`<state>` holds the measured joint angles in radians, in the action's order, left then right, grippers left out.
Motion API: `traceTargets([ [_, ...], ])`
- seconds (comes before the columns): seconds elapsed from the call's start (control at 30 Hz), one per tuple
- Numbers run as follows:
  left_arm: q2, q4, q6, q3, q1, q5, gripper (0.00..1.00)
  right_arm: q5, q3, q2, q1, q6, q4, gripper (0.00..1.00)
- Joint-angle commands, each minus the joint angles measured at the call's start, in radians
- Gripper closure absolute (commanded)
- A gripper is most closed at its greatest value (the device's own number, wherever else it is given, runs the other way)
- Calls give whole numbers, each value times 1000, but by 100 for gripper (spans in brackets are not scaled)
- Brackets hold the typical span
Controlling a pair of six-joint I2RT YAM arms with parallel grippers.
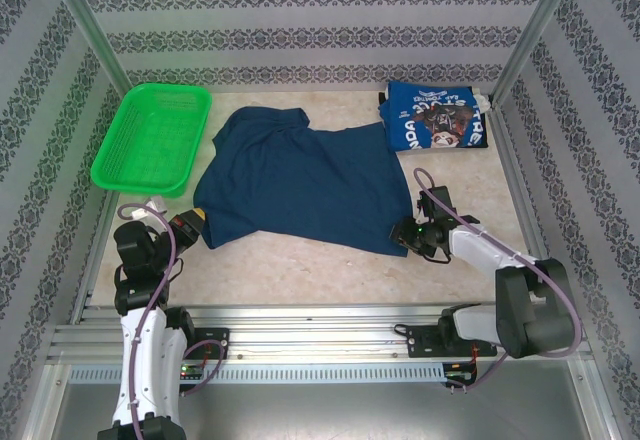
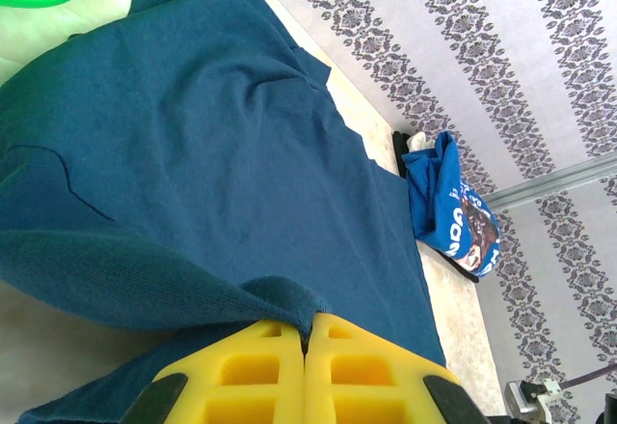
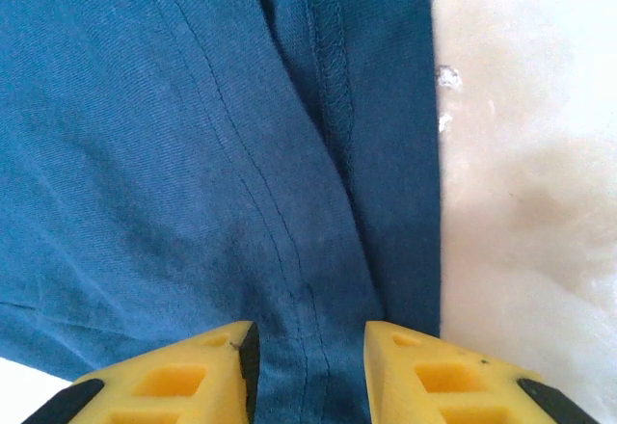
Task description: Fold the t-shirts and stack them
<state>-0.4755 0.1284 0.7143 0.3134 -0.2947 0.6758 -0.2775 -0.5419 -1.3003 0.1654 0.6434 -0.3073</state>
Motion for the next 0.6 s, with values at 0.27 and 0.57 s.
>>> traceTargets([
  [0.27, 14, 17, -18, 7, -1, 5, 100, -14, -1, -3, -15, -27, 51, 78],
  [0.57, 14, 20, -22, 10, -2, 6, 100, -10, 5, 116, -15, -42, 10, 95],
])
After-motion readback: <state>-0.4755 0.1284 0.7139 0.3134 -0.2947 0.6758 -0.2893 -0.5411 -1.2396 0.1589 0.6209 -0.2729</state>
